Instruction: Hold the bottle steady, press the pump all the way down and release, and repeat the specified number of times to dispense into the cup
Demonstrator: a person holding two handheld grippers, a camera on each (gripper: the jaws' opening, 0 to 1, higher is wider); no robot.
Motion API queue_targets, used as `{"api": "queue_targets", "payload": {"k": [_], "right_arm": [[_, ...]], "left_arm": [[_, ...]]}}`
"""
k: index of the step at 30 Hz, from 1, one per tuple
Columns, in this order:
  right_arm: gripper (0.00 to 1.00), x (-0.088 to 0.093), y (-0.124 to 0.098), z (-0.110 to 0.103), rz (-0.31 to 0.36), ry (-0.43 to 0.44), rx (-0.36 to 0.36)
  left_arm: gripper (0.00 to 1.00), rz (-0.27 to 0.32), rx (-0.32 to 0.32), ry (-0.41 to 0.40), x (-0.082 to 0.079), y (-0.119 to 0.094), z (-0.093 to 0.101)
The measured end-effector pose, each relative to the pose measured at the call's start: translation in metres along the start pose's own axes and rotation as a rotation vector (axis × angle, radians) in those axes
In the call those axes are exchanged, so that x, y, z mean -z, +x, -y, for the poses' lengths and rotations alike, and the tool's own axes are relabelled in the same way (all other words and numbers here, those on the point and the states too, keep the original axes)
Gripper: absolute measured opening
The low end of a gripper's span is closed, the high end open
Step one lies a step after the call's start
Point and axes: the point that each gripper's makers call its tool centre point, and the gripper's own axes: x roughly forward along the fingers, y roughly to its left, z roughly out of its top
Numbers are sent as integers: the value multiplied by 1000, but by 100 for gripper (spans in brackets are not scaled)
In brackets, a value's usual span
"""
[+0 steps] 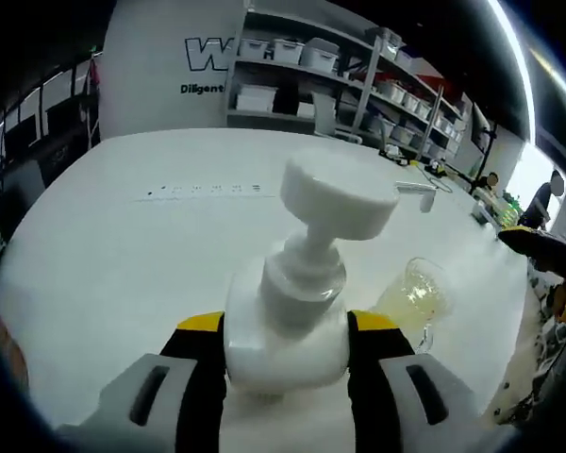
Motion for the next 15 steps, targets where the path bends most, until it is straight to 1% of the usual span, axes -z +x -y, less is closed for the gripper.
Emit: {"api": "queue_targets", "payload": {"k": [2,5,8,15], "right_arm": [[92,4,-3,1,4,16,11],[94,9,-7,2,7,26,24],[99,10,-11,2,20,36,33],[99,18,-20,1,24,40,50]], "left_arm": [[48,1,2,-1,0,-1,-1],[48,2,-4,-7,1,-2,-4],[48,4,-8,-10,1,-2,-5],[48,14,-12,-14,1,-4,-7]]}}
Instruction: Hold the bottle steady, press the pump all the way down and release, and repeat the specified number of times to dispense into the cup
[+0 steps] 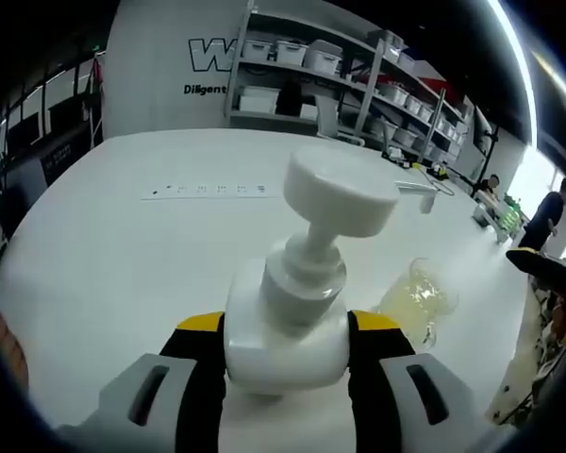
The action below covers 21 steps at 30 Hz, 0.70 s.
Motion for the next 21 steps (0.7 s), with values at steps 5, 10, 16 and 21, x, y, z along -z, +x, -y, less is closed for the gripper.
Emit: {"api": "queue_targets", "payload": {"k": [5,10,16,21], "right_arm": [[99,4,-4,1,-3,3,11],[99,7,-6,2,-3,14,15],[99,7,-7,1,5,23,15],[99,12,-7,-1,-6,19,12]], "left_arm": [[48,7,16,9,1,-3,0],[49,3,11,-18,6,-12,-2],[45,25,15,-21,9,-24,2],[45,32,21,-29,12,-31,6]]}}
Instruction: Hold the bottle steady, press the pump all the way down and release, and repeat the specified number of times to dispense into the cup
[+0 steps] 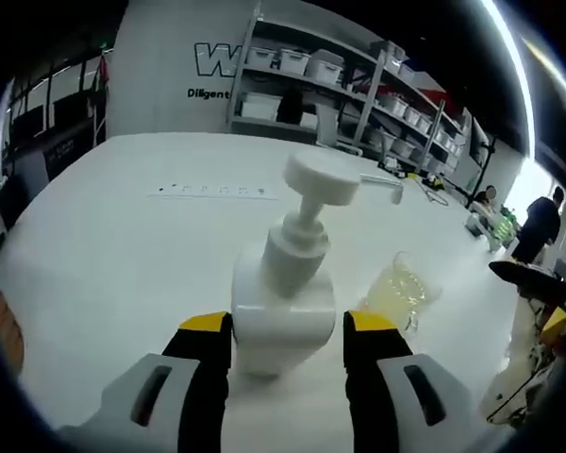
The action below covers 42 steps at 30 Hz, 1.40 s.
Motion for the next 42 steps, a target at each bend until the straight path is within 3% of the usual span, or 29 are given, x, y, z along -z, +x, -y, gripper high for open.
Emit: {"api": "queue_targets", "payload": {"k": [7,10,12,15,17,19,22,29,33,42], "right_arm": [[99,4,-4,1,-4,7,7],[99,4,-5,2,-6,3,9],[99,4,-6,3,-6,3,9],[99,4,-8,3,-9,-3,9],[99,5,-9,4,-9,-4,9],[99,6,-10,4,-10,-7,9],[99,6,-11,4,-12,-14,8],[99,3,-16,9,-13,-35,17],[99,3,-18,11,-17,-41,17],[99,7,-21,9,-27,-59,8]], "left_arm": [[50,1,25,12,11,-12,2],[54,83,97,52,2,-22,12],[56,154,108,69,-8,-31,14],[65,166,175,57,-8,-41,21],[68,208,202,116,-13,-49,25],[71,229,223,123,-14,-54,27],[77,193,244,107,-9,-58,26],[84,178,286,129,-3,-70,29],[89,139,329,136,9,-75,33],[98,145,345,148,17,-82,31]]}}
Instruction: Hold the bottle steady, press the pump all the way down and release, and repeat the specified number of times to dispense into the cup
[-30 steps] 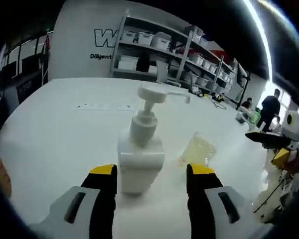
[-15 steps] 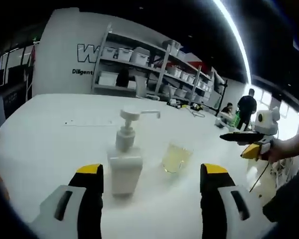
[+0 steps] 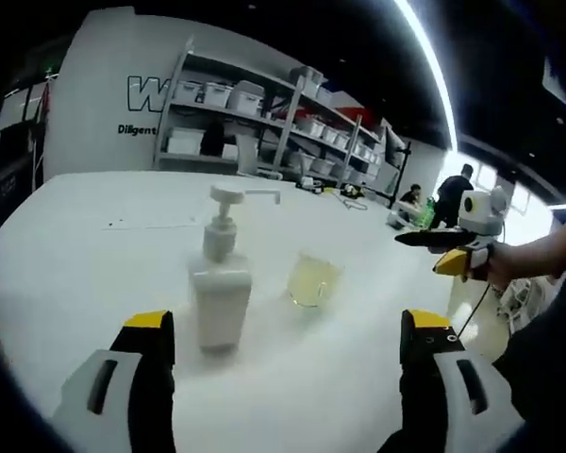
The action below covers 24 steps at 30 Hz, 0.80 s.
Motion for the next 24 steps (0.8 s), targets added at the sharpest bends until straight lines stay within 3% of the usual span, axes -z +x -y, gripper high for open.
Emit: {"api": "queue_targets", "payload": {"k": [24], "right_arm": [[99,3,-3,-3,0,2,-2]], "left_arm": [[99,-12,-46,10,9,-13,-15]]}}
